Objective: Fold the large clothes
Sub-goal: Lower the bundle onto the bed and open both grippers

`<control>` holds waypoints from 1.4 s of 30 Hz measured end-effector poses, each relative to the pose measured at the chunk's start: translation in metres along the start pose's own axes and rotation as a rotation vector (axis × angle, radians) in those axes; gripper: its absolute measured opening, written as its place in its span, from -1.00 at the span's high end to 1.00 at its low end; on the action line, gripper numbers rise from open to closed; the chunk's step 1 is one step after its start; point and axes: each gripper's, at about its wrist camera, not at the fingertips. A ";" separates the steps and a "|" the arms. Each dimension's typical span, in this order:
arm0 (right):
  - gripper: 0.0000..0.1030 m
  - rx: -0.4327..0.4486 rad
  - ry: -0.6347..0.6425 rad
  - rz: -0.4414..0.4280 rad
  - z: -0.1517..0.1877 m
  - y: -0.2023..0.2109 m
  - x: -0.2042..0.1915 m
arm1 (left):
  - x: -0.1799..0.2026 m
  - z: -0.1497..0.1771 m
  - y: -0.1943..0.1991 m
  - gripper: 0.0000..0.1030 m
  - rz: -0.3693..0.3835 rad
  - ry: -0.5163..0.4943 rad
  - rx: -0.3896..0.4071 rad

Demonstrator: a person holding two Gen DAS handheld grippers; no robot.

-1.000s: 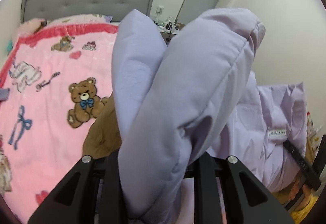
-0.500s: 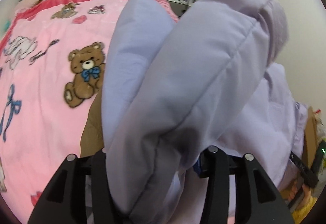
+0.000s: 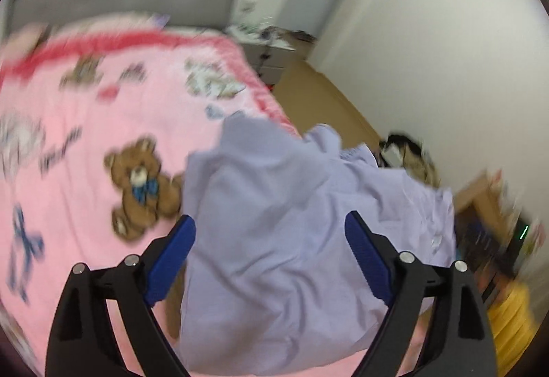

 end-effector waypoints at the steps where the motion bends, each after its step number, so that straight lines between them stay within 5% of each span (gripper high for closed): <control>1: 0.43 0.032 0.019 -0.049 -0.006 -0.004 -0.006 | 0.011 -0.002 -0.006 -0.69 -0.005 -0.056 0.000; 3: 0.72 -0.003 0.028 -0.107 -0.014 -0.025 -0.017 | 0.036 -0.004 -0.027 -0.69 -0.050 -0.162 -0.014; 6: 0.72 -0.128 0.029 -0.120 -0.010 -0.065 -0.032 | 0.039 0.002 -0.068 -0.68 -0.078 -0.126 -0.124; 9: 0.76 -0.211 0.084 -0.036 0.011 -0.097 -0.040 | 0.031 0.014 -0.097 -0.62 -0.235 -0.135 -0.179; 11: 0.77 -0.232 0.076 -0.039 0.019 -0.108 -0.037 | 0.027 0.023 -0.111 -0.62 -0.266 -0.157 -0.209; 15: 0.78 -0.218 -0.003 -0.093 0.028 -0.123 -0.027 | 0.019 0.030 -0.125 -0.62 -0.260 -0.147 -0.222; 21: 0.81 -0.312 -0.269 -0.180 0.051 -0.158 0.001 | 0.007 0.034 -0.145 -0.63 -0.232 -0.049 -0.203; 24: 0.80 -0.320 -0.251 -0.154 0.057 -0.165 -0.007 | 0.014 0.037 -0.147 -0.63 -0.251 -0.044 -0.190; 29: 0.58 -0.330 -0.157 -0.133 0.042 -0.148 -0.020 | 0.026 0.033 -0.131 -0.64 -0.290 -0.100 -0.176; 31: -0.07 -0.294 -0.153 -0.136 0.031 -0.126 -0.019 | 0.034 0.030 -0.111 -0.66 -0.287 -0.135 -0.144; 32: -0.21 -0.222 -0.146 -0.122 0.027 -0.105 -0.018 | 0.037 0.030 -0.098 -0.66 -0.301 -0.144 -0.109; 36: -0.17 0.005 -0.080 -0.124 0.035 -0.035 -0.027 | 0.046 0.047 -0.043 -0.78 -0.287 -0.117 0.065; 38: 0.07 0.005 -0.014 -0.167 0.052 -0.018 -0.039 | 0.046 0.064 -0.031 -0.78 -0.273 -0.132 0.080; 42: 0.08 -0.043 0.070 -0.170 0.089 -0.015 -0.057 | 0.037 0.096 -0.038 -0.78 -0.307 -0.149 0.023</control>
Point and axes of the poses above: each gripper's, at about its wrist camera, not at the fingertips, and y roughly against the way its jaws point, x to its right, z to its underside, and after that the axes turned 4 degrees about x, right-handed
